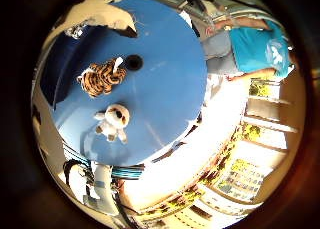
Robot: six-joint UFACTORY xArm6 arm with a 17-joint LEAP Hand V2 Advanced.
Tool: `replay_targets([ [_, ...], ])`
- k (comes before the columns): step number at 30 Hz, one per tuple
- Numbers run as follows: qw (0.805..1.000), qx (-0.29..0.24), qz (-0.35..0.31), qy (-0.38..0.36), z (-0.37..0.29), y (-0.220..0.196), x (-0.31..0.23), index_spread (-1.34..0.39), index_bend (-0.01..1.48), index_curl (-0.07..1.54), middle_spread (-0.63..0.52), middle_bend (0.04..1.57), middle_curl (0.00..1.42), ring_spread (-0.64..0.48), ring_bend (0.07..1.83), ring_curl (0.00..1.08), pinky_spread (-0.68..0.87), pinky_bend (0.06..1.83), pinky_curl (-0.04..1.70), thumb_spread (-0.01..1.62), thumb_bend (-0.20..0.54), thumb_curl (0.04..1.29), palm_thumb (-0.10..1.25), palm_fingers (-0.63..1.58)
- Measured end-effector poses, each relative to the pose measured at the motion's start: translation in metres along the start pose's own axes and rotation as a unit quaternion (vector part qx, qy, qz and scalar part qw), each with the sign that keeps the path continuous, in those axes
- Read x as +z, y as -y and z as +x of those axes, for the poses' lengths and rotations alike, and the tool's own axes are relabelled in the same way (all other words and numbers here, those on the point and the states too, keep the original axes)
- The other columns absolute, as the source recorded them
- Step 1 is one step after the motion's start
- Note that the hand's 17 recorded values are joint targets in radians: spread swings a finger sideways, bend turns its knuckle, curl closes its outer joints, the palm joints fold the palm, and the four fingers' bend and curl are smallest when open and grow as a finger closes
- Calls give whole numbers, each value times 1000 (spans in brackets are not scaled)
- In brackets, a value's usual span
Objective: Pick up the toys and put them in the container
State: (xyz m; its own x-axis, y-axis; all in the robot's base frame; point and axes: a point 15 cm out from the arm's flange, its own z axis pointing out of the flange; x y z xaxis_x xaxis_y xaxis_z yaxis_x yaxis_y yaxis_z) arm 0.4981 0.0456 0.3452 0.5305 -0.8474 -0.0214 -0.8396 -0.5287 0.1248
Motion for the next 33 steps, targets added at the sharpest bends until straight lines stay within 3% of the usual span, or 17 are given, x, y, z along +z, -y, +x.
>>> replay_targets([
  [9, 995, -53, -75, -46, 34, 23, 74, -256, 165, 341, 13, 166, 355, 238, 390, 283, 428, 600, 287, 1070, -26, 457, 721, -3],
  [22, 988, -98, -112, -47, -7, 73, 160, -230, 170, 301, -8, 178, 330, 236, 353, 294, 430, 590, 268, 1060, -32, 452, 733, 51],
  [27, 978, -103, -150, -104, 0, 74, 175, -149, 141, 277, -32, 214, 347, 228, 390, 302, 436, 598, 254, 1046, -36, 444, 734, 195],
  [33, 962, -104, -201, -152, 1, 64, 182, -118, 128, 239, -105, 294, 388, 221, 591, 350, 462, 812, 281, 1038, -38, 420, 695, 608],
])
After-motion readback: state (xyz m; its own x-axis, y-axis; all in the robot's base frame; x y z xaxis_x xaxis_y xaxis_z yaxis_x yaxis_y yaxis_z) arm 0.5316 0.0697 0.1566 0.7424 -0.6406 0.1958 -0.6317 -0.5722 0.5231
